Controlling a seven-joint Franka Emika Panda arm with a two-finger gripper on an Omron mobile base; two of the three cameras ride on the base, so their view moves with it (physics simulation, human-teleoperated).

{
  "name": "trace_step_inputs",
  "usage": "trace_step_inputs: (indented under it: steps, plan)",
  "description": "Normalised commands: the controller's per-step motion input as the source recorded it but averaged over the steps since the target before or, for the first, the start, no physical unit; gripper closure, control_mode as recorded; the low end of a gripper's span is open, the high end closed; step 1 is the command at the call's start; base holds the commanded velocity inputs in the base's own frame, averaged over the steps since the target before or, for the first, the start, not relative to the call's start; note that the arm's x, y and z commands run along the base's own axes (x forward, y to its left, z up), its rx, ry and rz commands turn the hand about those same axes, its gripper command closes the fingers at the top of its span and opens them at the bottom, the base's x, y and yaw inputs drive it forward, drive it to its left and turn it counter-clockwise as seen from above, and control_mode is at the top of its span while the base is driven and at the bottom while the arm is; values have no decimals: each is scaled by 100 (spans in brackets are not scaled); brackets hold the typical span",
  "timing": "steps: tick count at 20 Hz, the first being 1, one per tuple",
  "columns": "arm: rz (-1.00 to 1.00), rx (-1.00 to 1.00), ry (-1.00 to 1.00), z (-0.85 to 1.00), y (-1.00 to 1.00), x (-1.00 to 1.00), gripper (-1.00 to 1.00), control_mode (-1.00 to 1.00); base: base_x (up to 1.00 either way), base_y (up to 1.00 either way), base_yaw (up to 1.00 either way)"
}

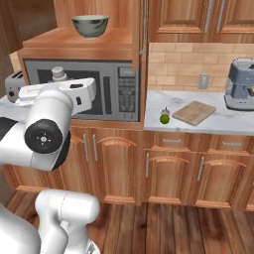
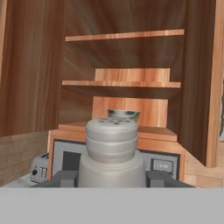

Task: Open the cabinet. Place the bowl and condiment on the counter. Then place the lime and garlic on the cutting board.

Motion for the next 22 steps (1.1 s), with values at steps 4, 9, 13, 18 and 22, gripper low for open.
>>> trace_step_inputs:
  steps: [4,9,13,18,22]
  plan:
    - [0,0,0,0,0,0,100,100,-43,-72,-12]
    - [0,0,0,0,0,0,100,100,-41,-80,-13]
    - [0,0,0,0,0,0,100,100,-15,-82,-19]
    - [0,0,0,0,0,0,100,100,-17,-80,-25]
    - [0,0,0,0,0,0,100,100,-17,-79,-26]
